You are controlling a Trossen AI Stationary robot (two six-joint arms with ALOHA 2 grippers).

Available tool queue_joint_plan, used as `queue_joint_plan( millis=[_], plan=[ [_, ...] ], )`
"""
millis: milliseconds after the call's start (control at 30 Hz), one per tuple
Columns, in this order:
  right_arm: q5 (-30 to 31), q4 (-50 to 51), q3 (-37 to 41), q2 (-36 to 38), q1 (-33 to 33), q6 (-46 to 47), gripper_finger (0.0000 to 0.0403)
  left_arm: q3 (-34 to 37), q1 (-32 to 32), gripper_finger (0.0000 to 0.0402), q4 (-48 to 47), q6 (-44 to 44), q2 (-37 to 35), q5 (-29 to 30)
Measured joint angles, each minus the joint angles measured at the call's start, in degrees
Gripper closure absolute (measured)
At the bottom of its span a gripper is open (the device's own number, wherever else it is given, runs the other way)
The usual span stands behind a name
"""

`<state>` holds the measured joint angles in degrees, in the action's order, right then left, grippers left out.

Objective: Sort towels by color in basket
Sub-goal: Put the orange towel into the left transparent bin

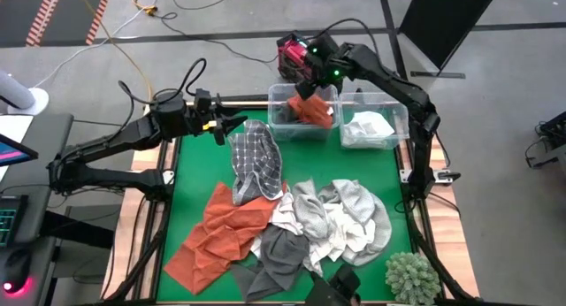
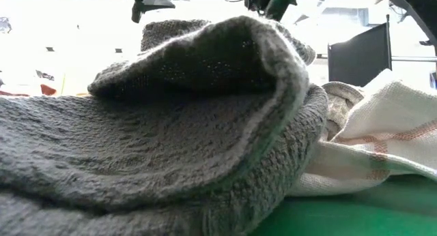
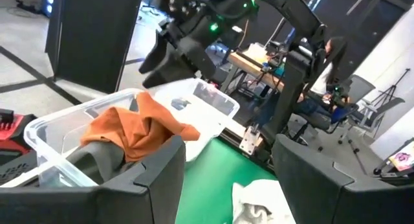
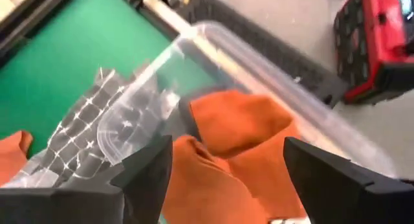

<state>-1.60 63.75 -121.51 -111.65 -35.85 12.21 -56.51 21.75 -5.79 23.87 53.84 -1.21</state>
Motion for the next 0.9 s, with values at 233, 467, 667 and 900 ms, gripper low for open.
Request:
queue_joint_plan(
  millis=[233, 467, 667, 900],
  plan=[
    [0.0, -9.7, 15.4, -0.2, 2.3, 4.2, 0.0106, 0.0, 0.0, 0.0182, -0.1, 0.0, 0.0, 0.0],
    [0.0, -27.6, 32.2, -0.3, 0.0, 12.7, 0.0124, 0.0, 0.0, 0.0182, -0.4, 0.0, 0.0, -0.1],
    [-0.3, -26.3, 34.3, -0.1, 0.0, 13.0, 0.0129, 0.0, 0.0, 0.0182, -0.4, 0.0, 0.0, -0.2],
    [-1.3, -23.5, 26.4, 0.3, 1.3, 13.0, 0.0129, 0.0, 0.0, 0.0182, -0.4, -0.3, 0.0, -2.7]
  ],
)
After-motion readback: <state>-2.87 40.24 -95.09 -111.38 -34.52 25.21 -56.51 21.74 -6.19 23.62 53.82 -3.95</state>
